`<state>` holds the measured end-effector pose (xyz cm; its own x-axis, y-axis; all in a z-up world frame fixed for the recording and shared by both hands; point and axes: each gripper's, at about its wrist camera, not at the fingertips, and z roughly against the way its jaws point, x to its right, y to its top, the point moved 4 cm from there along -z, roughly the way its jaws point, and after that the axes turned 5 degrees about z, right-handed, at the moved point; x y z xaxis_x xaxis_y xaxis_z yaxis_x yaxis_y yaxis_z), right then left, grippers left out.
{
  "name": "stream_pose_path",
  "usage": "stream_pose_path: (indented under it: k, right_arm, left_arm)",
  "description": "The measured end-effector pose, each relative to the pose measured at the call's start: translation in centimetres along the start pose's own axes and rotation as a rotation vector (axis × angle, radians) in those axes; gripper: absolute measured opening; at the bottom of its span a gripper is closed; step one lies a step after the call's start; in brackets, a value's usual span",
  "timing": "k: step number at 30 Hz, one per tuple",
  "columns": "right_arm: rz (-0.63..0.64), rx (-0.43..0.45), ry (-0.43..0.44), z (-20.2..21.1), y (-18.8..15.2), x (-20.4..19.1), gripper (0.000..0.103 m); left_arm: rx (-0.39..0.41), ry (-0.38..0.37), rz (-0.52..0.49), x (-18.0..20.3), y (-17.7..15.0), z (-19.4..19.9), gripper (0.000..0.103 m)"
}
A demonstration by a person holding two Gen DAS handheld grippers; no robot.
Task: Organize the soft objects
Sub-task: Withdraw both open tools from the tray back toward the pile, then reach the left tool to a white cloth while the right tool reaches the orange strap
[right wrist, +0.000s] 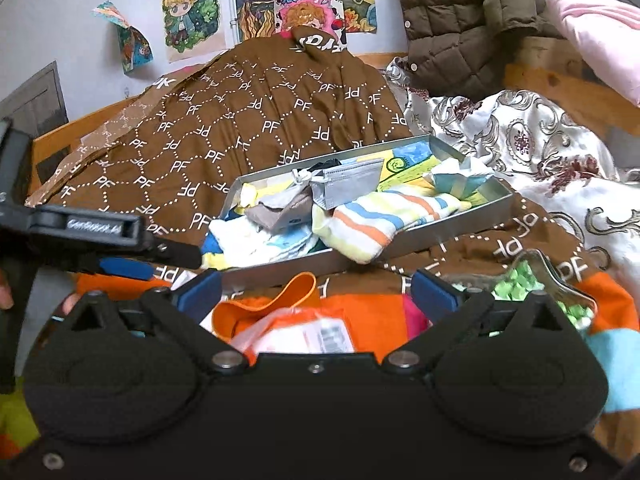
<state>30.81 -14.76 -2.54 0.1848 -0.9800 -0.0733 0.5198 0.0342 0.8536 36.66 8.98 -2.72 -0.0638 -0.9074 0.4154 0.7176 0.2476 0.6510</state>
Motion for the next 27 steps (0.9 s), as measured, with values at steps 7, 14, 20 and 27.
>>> stream_pose_path:
  k: [7, 14, 20, 27]
  right_arm:
    - [0.009, 0.004, 0.001, 3.0, -2.1, -1.7, 0.102]
    - [0.013, -0.01, 0.026, 5.1, -4.0, -2.7, 0.102]
    - [0.02, -0.015, 0.052, 7.4, -5.1, -3.3, 0.102]
    - [0.059, -0.041, 0.078, 9.2, -6.5, -3.6, 0.102]
  left_arm:
    - [0.011, 0.034, -0.069, -0.5, -3.7, 3.7, 0.102]
    - [-0.009, 0.086, -0.113, -0.7, -6.6, 6.1, 0.102]
    - [-0.022, 0.131, -0.165, -0.4, -8.5, 8.2, 0.102]
    - [-0.006, 0.195, -0.172, -0.2, -9.9, 11.5, 0.102]
